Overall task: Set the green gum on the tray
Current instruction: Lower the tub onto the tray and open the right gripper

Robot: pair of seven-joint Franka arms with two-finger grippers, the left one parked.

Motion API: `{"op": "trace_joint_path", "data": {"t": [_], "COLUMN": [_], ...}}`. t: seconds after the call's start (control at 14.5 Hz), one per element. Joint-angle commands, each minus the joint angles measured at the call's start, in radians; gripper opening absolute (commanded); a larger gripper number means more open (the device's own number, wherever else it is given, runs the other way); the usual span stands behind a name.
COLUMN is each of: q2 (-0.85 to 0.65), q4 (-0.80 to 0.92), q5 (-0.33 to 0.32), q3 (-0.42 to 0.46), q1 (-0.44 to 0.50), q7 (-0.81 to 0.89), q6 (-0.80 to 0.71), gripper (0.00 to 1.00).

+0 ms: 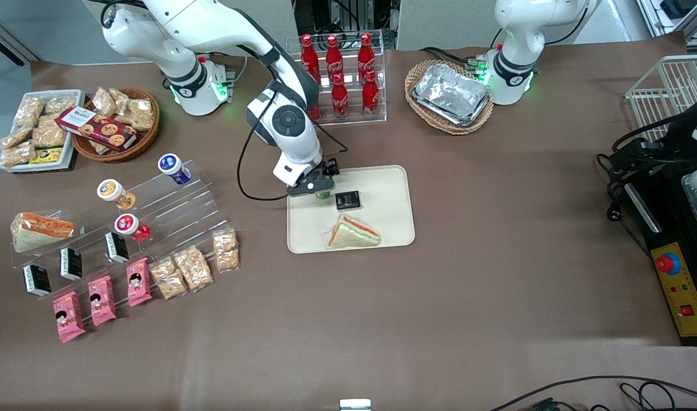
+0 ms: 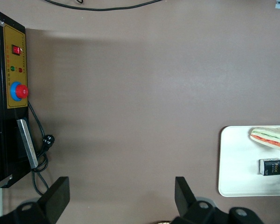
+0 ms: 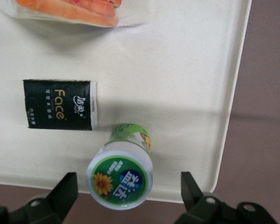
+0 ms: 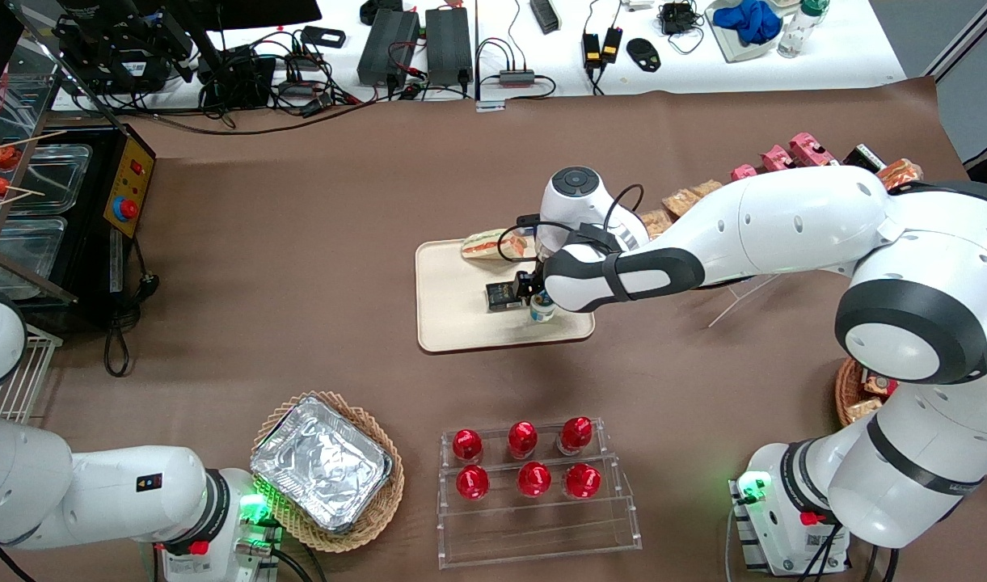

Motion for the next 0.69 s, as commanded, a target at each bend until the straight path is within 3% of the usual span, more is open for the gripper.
{"op": "trace_joint_path", "data": {"t": [0.0,0.21,0.48,0.62], "q2": [0.001,-0.06,-0.126,-0.13], "q4": [0.005,0.02,0.334,0.457], "q5": [0.001,0.0,-0.002,-0.006], "q3": [-0.007,-0.015,-0.023,-0.024], "q1": [0.012,-0.008,-0.083,-0.141], "q7": [0.013,0.0,0.002,-0.001], "q6": [0.008,-0.119,-0.613,-0.736], "gripper": [1.0,1.0,1.0,1.0]}}
